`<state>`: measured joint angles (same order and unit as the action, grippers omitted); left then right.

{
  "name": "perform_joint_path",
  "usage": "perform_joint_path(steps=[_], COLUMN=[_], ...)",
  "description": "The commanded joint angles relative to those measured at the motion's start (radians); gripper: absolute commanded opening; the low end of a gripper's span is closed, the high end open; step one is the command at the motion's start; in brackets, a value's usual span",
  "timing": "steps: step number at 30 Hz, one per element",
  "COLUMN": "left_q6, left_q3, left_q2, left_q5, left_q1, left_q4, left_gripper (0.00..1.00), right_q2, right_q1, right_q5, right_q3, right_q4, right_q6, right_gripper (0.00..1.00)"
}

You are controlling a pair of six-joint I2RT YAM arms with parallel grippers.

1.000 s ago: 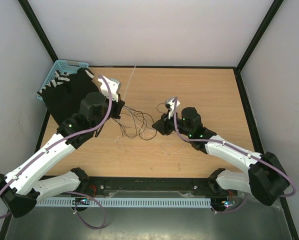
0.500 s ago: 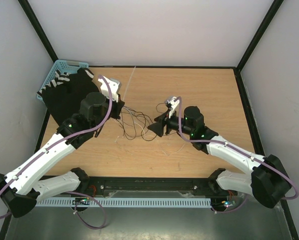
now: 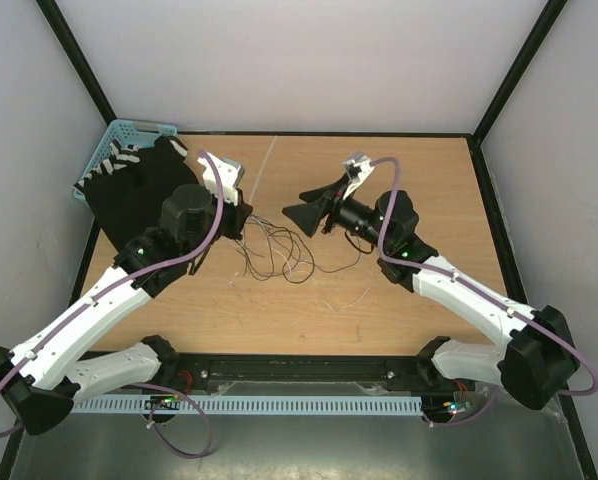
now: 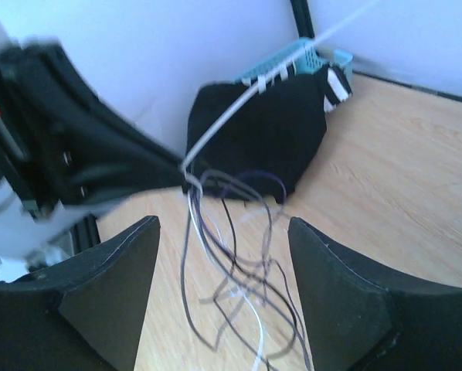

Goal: Zip-tie the wires
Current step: Adjust the ribbon.

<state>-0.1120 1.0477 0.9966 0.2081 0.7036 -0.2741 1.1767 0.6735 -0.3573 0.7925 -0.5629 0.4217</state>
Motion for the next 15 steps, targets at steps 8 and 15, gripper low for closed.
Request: perform_joint_path(steps=[8,15], left_q6=[-0.070,-0.077], left_q3=[-0.044,-0.052], left_q2=[-0.004,-0.001], left_q5=[-0.106,-0.122], left_q1=[0.002,0.009], left_q4=[0.065,0.089], left_gripper=[0.00,0.00], right_q2=[0.134,0.183], right_q1=[0.008,0.030], right_q5=[0.148,0.146], right_q3=[0.174,0.185], right_q4=[-0.021,-0.031], right_q6=[0.330,0.371], right_gripper=[0.79,0.77])
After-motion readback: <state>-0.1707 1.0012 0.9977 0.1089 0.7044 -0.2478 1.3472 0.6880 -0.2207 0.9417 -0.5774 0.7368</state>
